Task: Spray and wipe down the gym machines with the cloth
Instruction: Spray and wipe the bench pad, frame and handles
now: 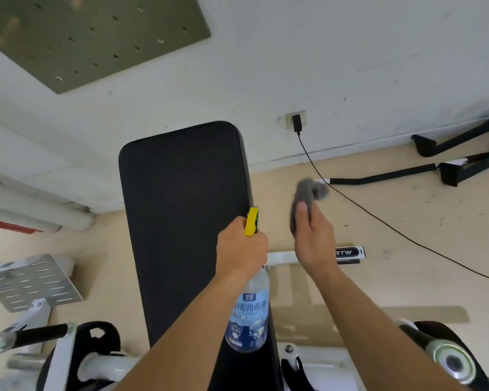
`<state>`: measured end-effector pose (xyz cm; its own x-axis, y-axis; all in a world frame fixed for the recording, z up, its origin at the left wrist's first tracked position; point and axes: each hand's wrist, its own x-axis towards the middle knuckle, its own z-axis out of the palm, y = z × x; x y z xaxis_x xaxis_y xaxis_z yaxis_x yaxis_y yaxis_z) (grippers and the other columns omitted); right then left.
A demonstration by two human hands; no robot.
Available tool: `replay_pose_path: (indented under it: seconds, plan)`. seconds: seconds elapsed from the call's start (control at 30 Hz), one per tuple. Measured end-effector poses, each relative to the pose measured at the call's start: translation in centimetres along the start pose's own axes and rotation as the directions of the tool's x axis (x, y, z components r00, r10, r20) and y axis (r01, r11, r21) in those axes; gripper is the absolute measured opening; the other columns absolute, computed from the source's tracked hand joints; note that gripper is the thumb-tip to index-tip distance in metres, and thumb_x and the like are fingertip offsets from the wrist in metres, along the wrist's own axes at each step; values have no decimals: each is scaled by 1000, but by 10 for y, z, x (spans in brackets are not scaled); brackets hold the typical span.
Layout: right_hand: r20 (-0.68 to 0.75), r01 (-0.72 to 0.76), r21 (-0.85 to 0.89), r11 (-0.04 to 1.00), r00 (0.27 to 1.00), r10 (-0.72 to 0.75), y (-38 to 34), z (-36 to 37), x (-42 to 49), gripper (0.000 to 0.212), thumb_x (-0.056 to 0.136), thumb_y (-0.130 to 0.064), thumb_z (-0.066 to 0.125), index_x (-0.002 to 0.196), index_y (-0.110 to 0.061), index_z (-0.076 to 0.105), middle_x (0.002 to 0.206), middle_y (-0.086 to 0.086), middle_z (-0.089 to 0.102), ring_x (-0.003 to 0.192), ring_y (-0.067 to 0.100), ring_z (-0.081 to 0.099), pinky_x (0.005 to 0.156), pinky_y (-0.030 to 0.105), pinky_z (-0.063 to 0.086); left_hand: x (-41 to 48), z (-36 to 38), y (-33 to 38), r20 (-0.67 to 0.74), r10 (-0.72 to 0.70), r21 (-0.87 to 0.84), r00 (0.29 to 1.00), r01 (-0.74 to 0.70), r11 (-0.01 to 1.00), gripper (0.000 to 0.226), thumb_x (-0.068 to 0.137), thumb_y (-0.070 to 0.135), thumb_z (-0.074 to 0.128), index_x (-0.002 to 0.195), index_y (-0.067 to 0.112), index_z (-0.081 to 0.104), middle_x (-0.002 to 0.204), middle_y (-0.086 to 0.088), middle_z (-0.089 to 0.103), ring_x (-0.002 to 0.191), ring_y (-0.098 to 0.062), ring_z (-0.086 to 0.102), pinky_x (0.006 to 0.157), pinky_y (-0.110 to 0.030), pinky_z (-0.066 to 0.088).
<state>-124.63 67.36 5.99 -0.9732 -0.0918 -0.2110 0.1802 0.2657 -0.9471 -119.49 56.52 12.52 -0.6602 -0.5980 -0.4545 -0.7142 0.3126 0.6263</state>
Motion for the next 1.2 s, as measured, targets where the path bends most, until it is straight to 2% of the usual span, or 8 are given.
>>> replay_pose_path:
  seconds: [0.1, 0.23, 0.37, 0.5, 0.63, 0.8, 1.03, 1.2]
  plan:
    - [162, 132, 48, 990, 977, -138, -43, 28, 51, 42, 108, -35, 32, 145, -23, 46, 130, 2, 62, 117, 18, 56, 93, 25, 40, -10, 0, -16, -29, -41, -55, 999, 39, 998, 11, 87, 4, 54, 77, 3, 52, 73, -10, 55, 62, -24, 61, 63, -42, 56]
    - [292, 265, -1, 964, 922, -254, -40, 90, 72, 53, 108, -31, 28, 159, -20, 19, 162, 1, 29, 147, 19, 30, 116, 30, 28, -16, -17, -23, -83, 24, -98, 996, -32, 995, 5, 92, 2, 57, 88, -2, 59, 72, -9, 56, 50, -13, 56, 56, -38, 62]
    - [183, 209, -62, 976, 964, -195, 33, 107, -6, 56, 103, -40, 25, 157, -25, 20, 162, -2, 28, 145, 18, 33, 112, 35, 38, 1, -51, -15, -147, 84, -124, 986, -103, 987, 12, 85, -5, 55, 91, 2, 63, 79, -13, 62, 50, -13, 60, 56, -35, 61]
    - [241, 130, -142, 981, 966, -93, 90, 89, -88, 58, 103, -42, 29, 157, -20, 26, 159, -1, 35, 142, 17, 38, 113, 31, 35, 17, -69, -11, -156, 161, -105, 975, -178, 978, 13, 86, -3, 55, 92, 5, 63, 80, -7, 61, 48, -5, 57, 63, -46, 63]
    - [199, 52, -164, 985, 980, -18, 52, 99, -40, 48, 104, -35, 34, 146, -12, 36, 136, 12, 56, 122, 31, 56, 96, 38, 45, 19, -70, -20, -146, 174, -87, 974, -187, 978, 11, 87, -2, 56, 92, 6, 62, 79, -8, 61, 48, -4, 59, 65, -49, 63]
    - [73, 134, -174, 976, 990, -123, -9, 123, 27, 59, 105, -33, 36, 158, -18, 15, 151, 9, 41, 132, 29, 47, 104, 44, 44, 15, -67, -34, -101, 140, -93, 985, -150, 984, 12, 86, -4, 56, 92, 5, 62, 79, -9, 60, 49, -3, 58, 62, -42, 64]
    - [238, -10, -258, 966, 968, 74, 99, 96, -111, 62, 105, -29, 41, 158, -15, 14, 161, 5, 27, 144, 25, 34, 111, 34, 34, 4, -51, -50, 34, 127, 83, 991, -129, 988, 7, 84, 5, 56, 88, 11, 58, 86, -20, 65, 67, -38, 71, 69, -54, 59]
    - [229, -152, -173, 973, 955, 190, 125, 45, -159, 49, 105, -28, 38, 154, -30, 29, 140, -3, 56, 126, 21, 56, 99, 34, 46, -15, -24, -61, 118, 61, 106, 991, -74, 992, 9, 78, 13, 53, 85, 16, 57, 86, -16, 64, 76, -45, 69, 70, -57, 59]
